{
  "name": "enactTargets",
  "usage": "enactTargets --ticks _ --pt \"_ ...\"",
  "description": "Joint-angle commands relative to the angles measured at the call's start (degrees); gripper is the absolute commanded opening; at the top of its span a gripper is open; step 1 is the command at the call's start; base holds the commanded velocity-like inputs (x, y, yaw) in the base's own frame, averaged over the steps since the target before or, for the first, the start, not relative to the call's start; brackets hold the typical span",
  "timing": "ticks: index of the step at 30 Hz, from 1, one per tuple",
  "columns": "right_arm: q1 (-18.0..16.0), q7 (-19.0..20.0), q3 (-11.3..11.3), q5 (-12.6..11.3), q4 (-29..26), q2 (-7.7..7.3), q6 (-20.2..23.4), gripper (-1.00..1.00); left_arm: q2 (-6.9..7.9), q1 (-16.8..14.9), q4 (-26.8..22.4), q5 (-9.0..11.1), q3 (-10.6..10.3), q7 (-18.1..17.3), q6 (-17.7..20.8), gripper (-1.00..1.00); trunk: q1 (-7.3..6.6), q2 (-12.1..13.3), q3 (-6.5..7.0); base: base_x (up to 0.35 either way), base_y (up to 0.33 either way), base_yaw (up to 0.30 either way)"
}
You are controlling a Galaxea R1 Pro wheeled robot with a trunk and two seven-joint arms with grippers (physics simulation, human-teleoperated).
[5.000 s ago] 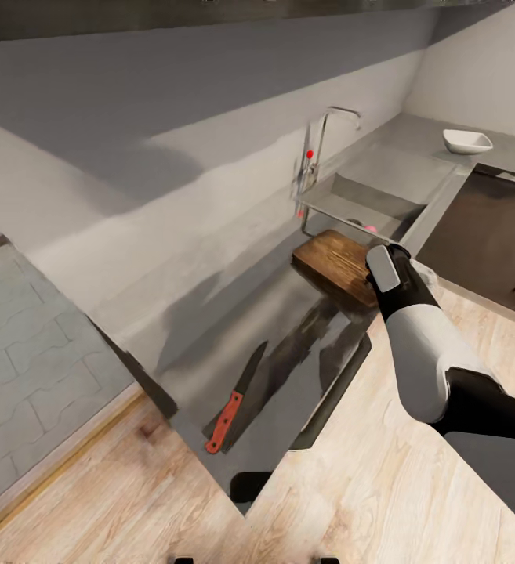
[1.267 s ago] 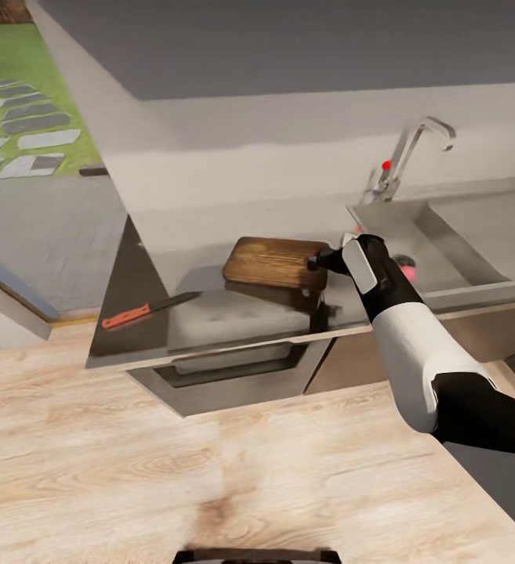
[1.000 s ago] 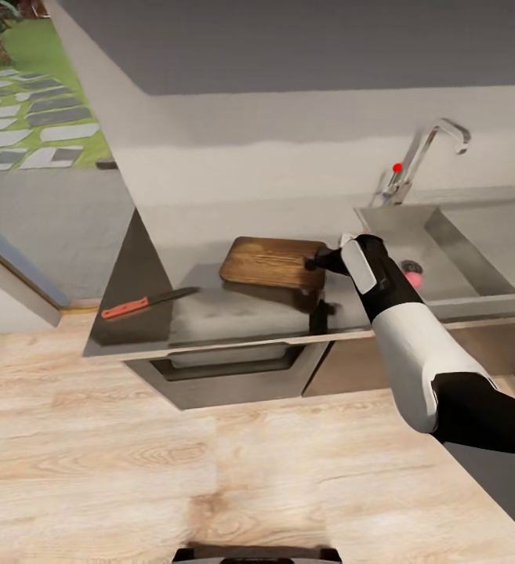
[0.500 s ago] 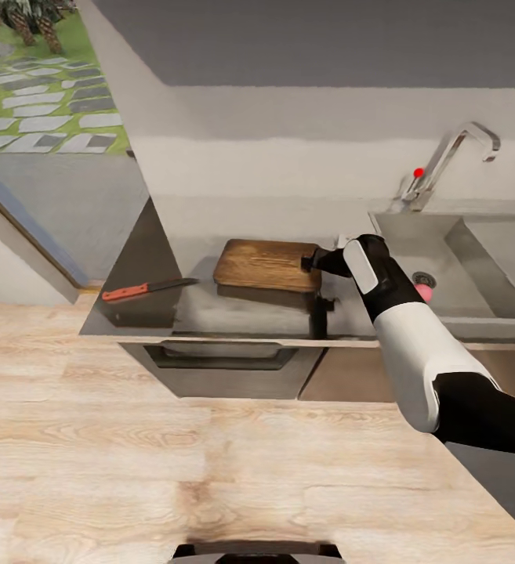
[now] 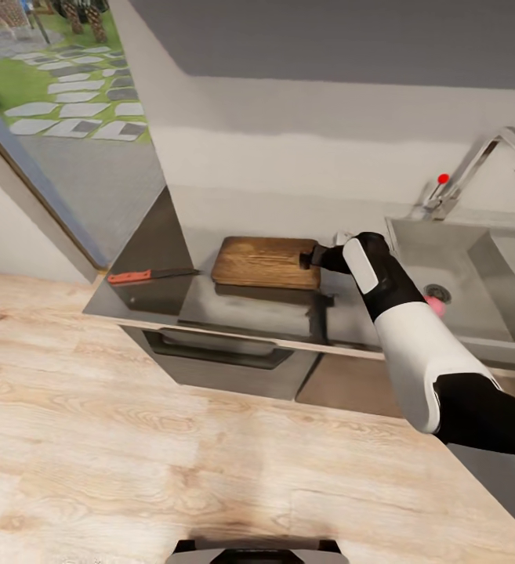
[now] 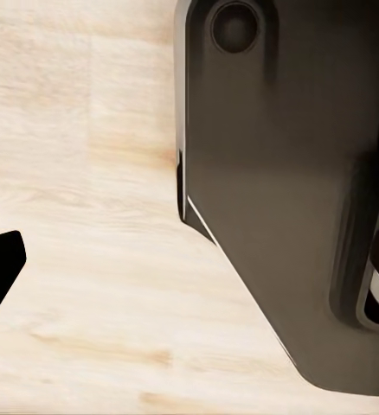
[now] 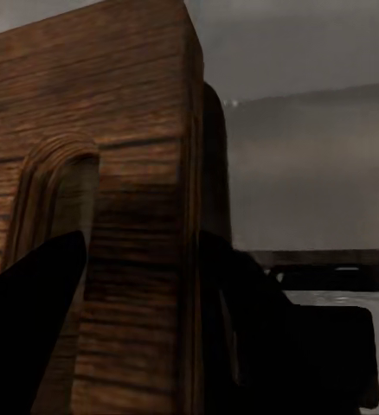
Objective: In the kitchen, take the Vidalia onion out of the sink, dice it on the chopping board with the paring knife, put the diced onion into the bowl on the countertop, then place both the paring knife and the chopping board into the sink.
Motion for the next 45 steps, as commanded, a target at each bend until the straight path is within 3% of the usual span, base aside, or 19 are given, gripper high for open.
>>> enactTargets --ticks 1,5,11,14,17,32,37,45 --pt "0.06 -0.5 0.33 -0.19 1.72 -0.04 0.33 -1.0 0.0 0.01 -0.04 0.09 0.04 -0.05 -0.14 1.0 0.04 -0.07 -0.12 0.0 -0.066 0.221" --pt "0.28 0.26 0.3 -0.24 1.89 -1.24 0.21 -1.0 0.0 0.01 -0.04 0.09 0.04 -0.08 -0.17 1.0 0.04 -0.07 -0.21 0.0 -0.025 0.09" --pt "0.85 6.95 0.28 -0.07 3.5 -4.91 -0.15 -1.0 0.0 0.01 -0.04 0.09 0.04 -0.04 -0.17 1.0 0.04 -0.07 -0.22 0.0 -0.005 0.013" --pt "0.92 8.49 0.29 -0.03 4.44 -6.19 -0.27 -1.0 0.0 0.01 -0.04 0.09 0.04 -0.04 -0.17 1.0 0.04 -0.07 -0.22 0.0 -0.156 0.001" --pt "0.99 8.71 0.3 -0.06 4.59 -6.69 -0.28 -1.0 0.0 0.01 -0.04 0.09 0.04 -0.04 -0.17 1.0 0.04 -0.07 -0.23 0.0 -0.28 0.0" --pt "1.11 8.81 0.31 -0.07 4.86 -6.95 -0.32 -1.0 0.0 0.01 -0.04 0.09 0.04 -0.05 -0.17 1.0 0.04 -0.07 -0.23 -0.016 -0.307 0.0" --pt "1.2 8.81 0.31 -0.02 7.03 -6.95 -3.1 -1.0 0.0 0.01 -0.04 0.09 0.04 -0.04 -0.17 1.0 0.04 -0.07 -0.23 -0.015 -0.054 0.0" --pt "1.2 8.81 0.39 -0.18 7.79 -6.6 -3.7 -1.0 0.0 0.01 -0.04 0.09 0.04 -0.11 -0.17 1.0 0.04 -0.07 -0.23 -0.032 -0.004 0.0"
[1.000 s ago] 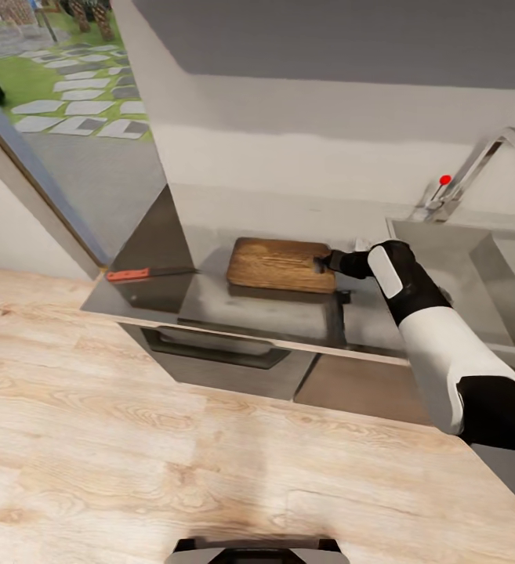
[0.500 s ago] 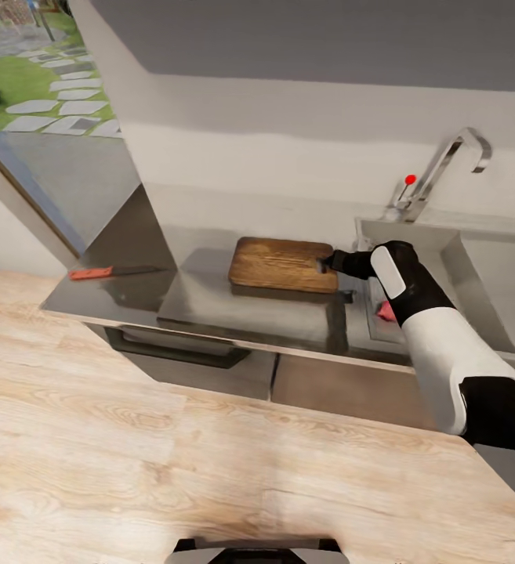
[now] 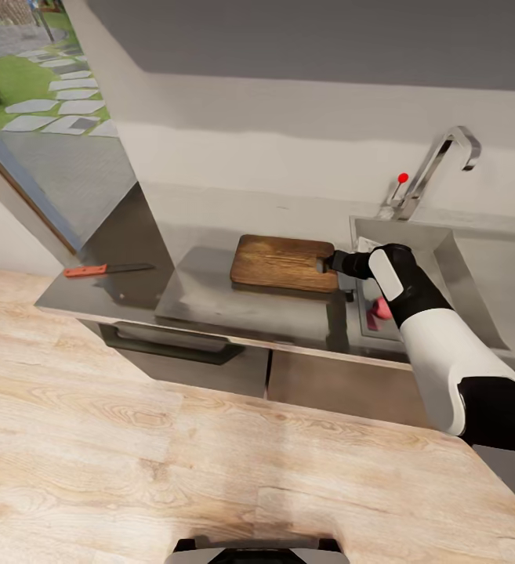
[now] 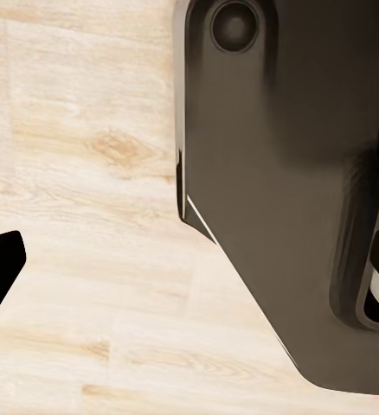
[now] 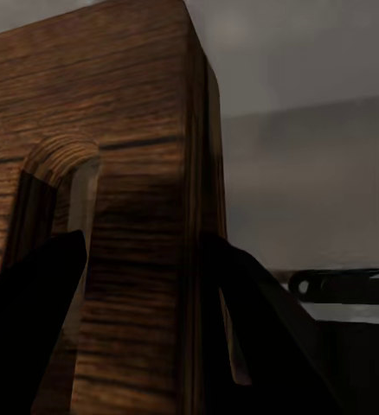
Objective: In the kitchen, take the Vidalia onion out of the sink, dice it on the chopping board with the paring knife, put the diced onion into the bowl on the countertop, then place both the paring knife and the chopping board into the sink.
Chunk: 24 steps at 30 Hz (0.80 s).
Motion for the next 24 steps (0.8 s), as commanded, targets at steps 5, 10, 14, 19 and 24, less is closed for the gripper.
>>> enactTargets --ticks 5,10,14,19,24 --pt "0.0 -0.6 0.44 0.58 4.8 0.09 0.32 -1.0 0.0 0.01 -0.04 0.1 0.04 -0.05 -0.13 1.0 0.03 -0.07 -0.08 -0.046 0.0 0.0" --pt "0.01 -0.57 0.44 0.53 4.92 0.22 0.32 -1.0 0.0 0.01 -0.04 0.1 0.04 -0.05 -0.15 1.0 0.03 -0.07 -0.08 -0.004 0.0 0.0" --pt "0.0 -0.59 0.44 0.52 4.97 0.23 0.32 -1.0 0.0 0.01 -0.04 0.1 0.04 -0.05 -0.15 1.0 0.03 -0.07 -0.08 0.0 0.0 0.0" --pt "0.0 -0.57 0.44 0.55 4.98 0.3 0.28 -1.0 0.0 0.01 -0.04 0.1 0.04 -0.05 -0.16 1.0 0.03 -0.07 -0.08 0.0 0.0 0.0" --pt "0.0 -0.58 0.44 0.6 5.04 0.29 -0.17 1.0 0.0 0.01 -0.04 0.1 0.04 -0.05 -0.13 1.0 0.03 -0.07 -0.08 0.0 0.0 0.0"
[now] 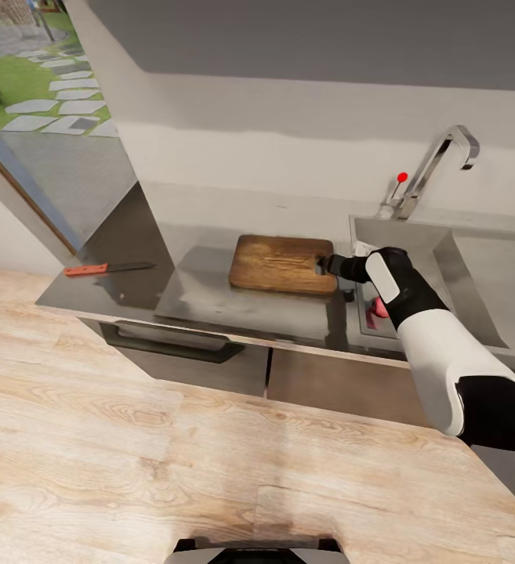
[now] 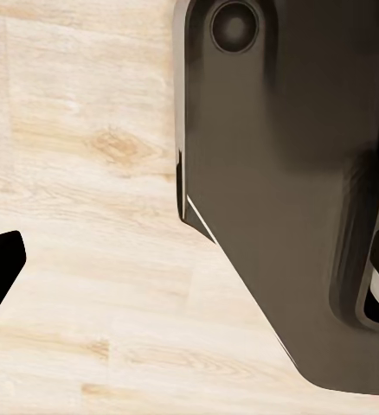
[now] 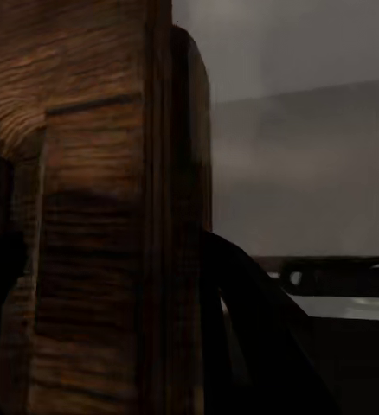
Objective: In the kitchen, take the Vidalia onion out of the sink, dice it on the chopping board with the paring knife, put the diced onion into the bowl on the countertop, then place both the paring knife and the chopping board into the sink.
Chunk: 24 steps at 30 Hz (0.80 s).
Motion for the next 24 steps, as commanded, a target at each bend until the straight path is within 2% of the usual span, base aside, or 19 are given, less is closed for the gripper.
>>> enactTargets --ticks 1,18,22,24 --pt "0.0 -0.61 0.23 -0.24 3.16 -0.07 0.06 1.0 0.0 0.0 -0.03 0.1 0.03 -0.04 -0.12 1.0 0.06 -0.05 -0.08 0.0 0.0 0.0" --pt "0.0 -0.73 0.28 -0.29 2.22 -0.03 -0.19 1.0 0.08 0.0 -0.03 0.1 0.04 -0.04 -0.13 1.0 0.06 -0.05 -0.08 0.0 0.0 0.0" --pt "0.0 -1.0 0.36 -0.25 0.5 -0.08 -0.03 1.0 0.07 0.0 -0.03 0.1 0.04 -0.05 -0.12 1.0 0.06 -0.05 -0.08 0.0 0.0 0.0" --pt "0.0 -1.27 0.39 -0.24 -2.12 -0.14 0.29 1.0 0.07 0.0 -0.03 0.1 0.04 -0.05 -0.12 1.0 0.06 -0.05 -0.08 0.0 0.0 0.0"
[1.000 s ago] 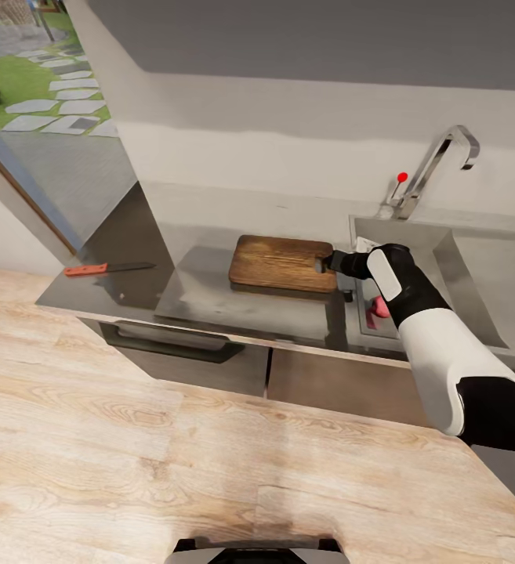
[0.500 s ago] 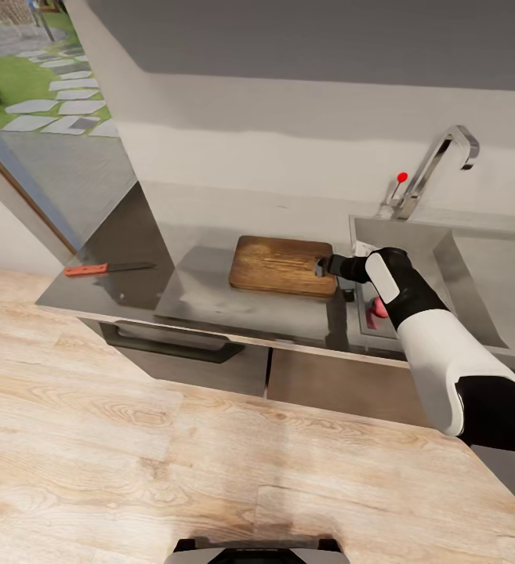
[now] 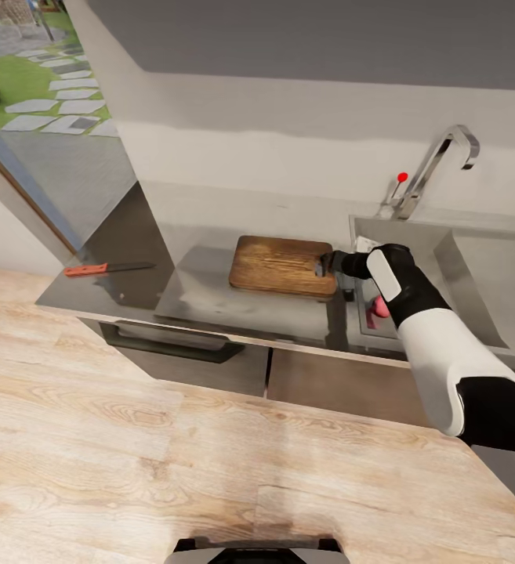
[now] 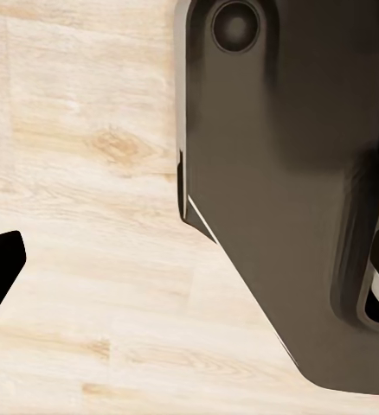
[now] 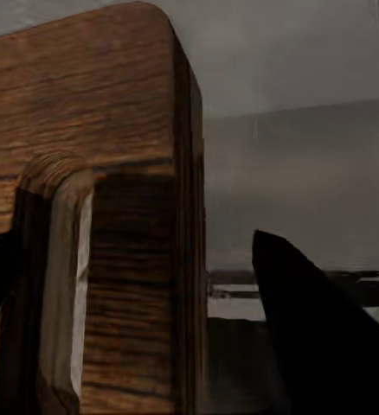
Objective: In the kitchen, take the Vidalia onion out of the sink, dice it on the chopping board with the paring knife, put the diced onion into the bowl on the countertop, then place both the paring knife and the chopping board into the sink.
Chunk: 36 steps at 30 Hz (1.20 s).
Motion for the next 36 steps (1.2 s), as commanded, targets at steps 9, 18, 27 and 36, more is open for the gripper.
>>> enactTargets --ticks 9,18,27,36 --pt "0.0 -3.47 0.23 -0.49 -8.77 -0.1 5.88 1.0 -0.03 0.01 -0.03 0.1 0.04 -0.02 -0.14 1.0 0.04 -0.08 -0.07 -0.203 0.0 0.0" --pt "0.0 -3.91 0.27 -0.5 -9.21 -0.06 6.2 1.0 -0.02 0.01 -0.03 0.1 0.04 -0.02 -0.13 1.0 0.04 -0.08 -0.07 -0.328 0.0 0.0" --pt "-0.01 -3.94 0.24 -0.5 -9.23 -0.01 6.22 1.0 -0.01 0.01 -0.03 0.1 0.04 -0.04 -0.12 1.0 0.04 -0.08 -0.07 -0.334 0.0 0.0" --pt "0.0 -3.83 0.29 -0.39 -8.53 0.02 6.03 1.0 -0.06 0.01 -0.03 0.1 0.04 -0.03 -0.12 1.0 0.04 -0.08 -0.07 -0.334 0.0 0.0"
